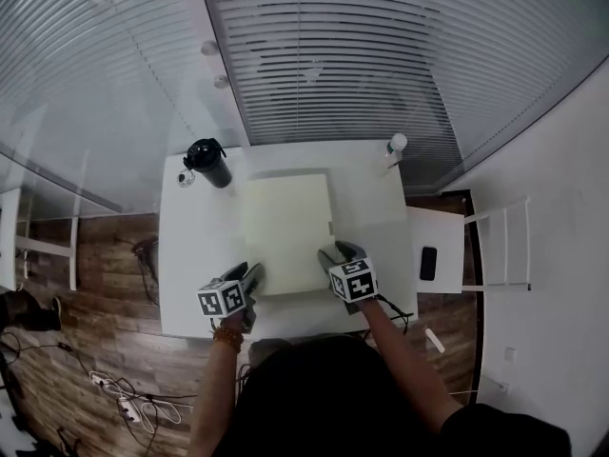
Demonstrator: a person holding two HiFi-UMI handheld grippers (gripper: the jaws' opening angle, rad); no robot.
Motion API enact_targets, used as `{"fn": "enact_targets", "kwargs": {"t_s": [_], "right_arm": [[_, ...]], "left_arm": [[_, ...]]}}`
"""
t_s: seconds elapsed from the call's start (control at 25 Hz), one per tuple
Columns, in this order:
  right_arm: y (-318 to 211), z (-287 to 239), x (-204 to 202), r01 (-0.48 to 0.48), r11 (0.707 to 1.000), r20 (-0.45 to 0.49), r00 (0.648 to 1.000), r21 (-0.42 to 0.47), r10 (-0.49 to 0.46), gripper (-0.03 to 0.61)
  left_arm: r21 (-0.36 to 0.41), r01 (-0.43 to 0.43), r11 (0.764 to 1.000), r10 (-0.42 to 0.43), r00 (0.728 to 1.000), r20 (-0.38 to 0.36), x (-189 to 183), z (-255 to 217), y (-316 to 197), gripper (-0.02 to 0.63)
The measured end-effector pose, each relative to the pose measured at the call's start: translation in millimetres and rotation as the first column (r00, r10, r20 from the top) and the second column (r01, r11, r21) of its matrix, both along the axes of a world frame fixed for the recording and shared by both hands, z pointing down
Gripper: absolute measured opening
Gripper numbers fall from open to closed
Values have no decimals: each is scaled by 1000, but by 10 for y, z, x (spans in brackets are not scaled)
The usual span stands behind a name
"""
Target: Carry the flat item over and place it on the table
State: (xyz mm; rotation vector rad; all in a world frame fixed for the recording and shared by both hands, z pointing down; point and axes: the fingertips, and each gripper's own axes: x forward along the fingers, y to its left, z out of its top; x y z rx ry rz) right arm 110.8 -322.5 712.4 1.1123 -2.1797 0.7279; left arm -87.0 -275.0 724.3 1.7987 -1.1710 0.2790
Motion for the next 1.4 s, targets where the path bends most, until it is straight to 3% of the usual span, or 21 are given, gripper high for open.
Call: {"fn": "enact_targets", "kwargs": {"t_s": [0.28,0.52,0.96,1.16,1.4], "right_arm": [[9,-195,-103,42,994,-66,997,99,-36,210],[112,-409,-323,95,983,-47,995,157,-89,210],[357,-756,-373,110,959,-44,994,261,-102,209],[530,-954,-426,108,946,-45,994,305,-99,209],[802,-1186,-574,103,926,-50,995,363,-91,209]], "left_arm": [[110,-89,990,66,978,196,103,-215,12,207],[184,-96,978,50,969,241,169,-412,3,206],[302,-114,946,29,962,273,266,-782,123,202],[371,-175,912,41,939,343,330,-1031,258,199],[432,-188,882,30,938,346,329,-1397,512,198]]}}
